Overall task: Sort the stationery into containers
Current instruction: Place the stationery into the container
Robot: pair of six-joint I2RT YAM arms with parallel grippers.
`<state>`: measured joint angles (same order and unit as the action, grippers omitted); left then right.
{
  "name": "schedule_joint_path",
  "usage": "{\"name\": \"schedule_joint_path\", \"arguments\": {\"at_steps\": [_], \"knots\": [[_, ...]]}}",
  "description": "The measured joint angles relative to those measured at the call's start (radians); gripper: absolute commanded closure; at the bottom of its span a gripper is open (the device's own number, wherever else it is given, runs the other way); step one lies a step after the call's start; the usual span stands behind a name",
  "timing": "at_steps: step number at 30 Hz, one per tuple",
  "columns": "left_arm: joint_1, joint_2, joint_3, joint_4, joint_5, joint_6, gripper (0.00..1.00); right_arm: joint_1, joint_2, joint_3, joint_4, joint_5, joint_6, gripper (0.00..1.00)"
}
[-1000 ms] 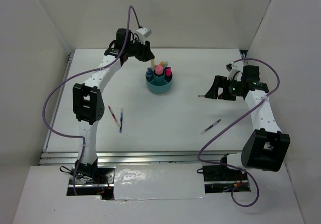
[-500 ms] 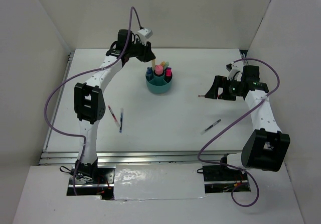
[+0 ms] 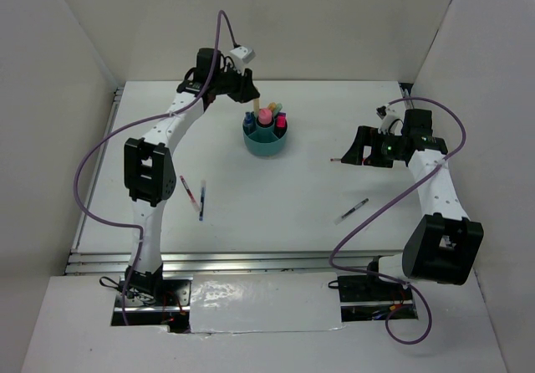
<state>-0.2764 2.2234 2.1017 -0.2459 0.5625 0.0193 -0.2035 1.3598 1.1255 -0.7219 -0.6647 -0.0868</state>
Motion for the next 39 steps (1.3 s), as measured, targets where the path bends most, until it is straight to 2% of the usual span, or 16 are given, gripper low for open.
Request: {"name": "schedule_joint_path", "arguments": {"at_steps": [18, 25, 34, 37, 38, 39], "knots": [[-0.008, 0.001, 0.028, 0.004, -0.010, 0.005, 1.00, 0.000, 0.021, 0.000, 0.000, -0.001, -0.001, 0.00], [-0.009, 0.001, -0.014, 0.017, -0.017, 0.008, 1.00, 0.000, 0.024, 0.000, 0.000, -0.001, -0.004, 0.00], [-0.016, 0.021, -0.068, 0.024, -0.046, 0.036, 0.92, 0.000, 0.024, 0.000, 0.000, -0.001, -0.005, 0.00], [-0.016, 0.026, -0.093, 0.024, -0.054, 0.042, 0.81, 0.000, 0.024, 0.000, 0.000, -0.001, -0.008, 0.00], [-0.017, 0.026, -0.100, 0.023, -0.056, 0.047, 0.71, 0.000, 0.024, 0.000, 0.000, -0.001, -0.007, 0.00], [-0.018, 0.026, -0.108, 0.023, -0.058, 0.053, 0.68, 0.000, 0.024, 0.000, 0.000, -0.001, -0.007, 0.00]]}}
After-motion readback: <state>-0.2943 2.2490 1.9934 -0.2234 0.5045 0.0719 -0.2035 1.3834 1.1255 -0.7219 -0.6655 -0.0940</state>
